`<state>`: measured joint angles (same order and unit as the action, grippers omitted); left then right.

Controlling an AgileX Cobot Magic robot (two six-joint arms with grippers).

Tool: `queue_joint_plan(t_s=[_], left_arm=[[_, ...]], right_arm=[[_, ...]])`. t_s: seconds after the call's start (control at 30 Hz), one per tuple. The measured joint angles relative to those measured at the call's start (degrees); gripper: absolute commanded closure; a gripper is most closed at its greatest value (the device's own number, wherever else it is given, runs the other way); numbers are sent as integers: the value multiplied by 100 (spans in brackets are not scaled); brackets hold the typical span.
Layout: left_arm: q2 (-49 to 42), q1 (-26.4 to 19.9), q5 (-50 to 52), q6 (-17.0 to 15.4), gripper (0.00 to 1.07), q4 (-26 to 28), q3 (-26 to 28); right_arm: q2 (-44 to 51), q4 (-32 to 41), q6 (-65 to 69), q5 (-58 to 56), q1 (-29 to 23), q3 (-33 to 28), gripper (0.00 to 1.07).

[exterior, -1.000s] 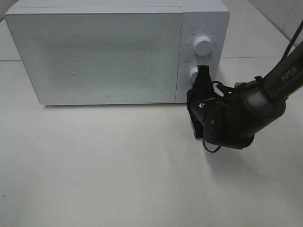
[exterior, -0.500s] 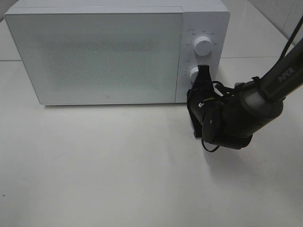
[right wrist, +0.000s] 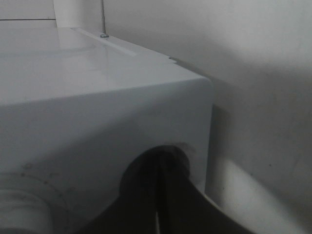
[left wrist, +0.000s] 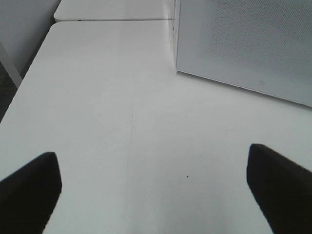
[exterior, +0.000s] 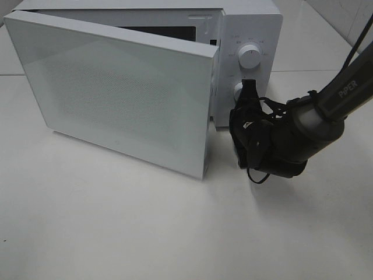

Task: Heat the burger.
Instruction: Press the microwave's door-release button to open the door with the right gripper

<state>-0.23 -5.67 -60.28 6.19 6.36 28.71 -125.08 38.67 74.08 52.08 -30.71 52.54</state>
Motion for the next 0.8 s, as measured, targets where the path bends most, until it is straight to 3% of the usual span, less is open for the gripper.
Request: queue_joint_plan(t_s=[0.47,0.8], left_arm=[[0,0,0,0,9,0,0],[0,0,0,0,9,0,0]], right_arm=[[80,11,6,-29,-23,-63,107],[527,-120,298,63,-74,-584,107]])
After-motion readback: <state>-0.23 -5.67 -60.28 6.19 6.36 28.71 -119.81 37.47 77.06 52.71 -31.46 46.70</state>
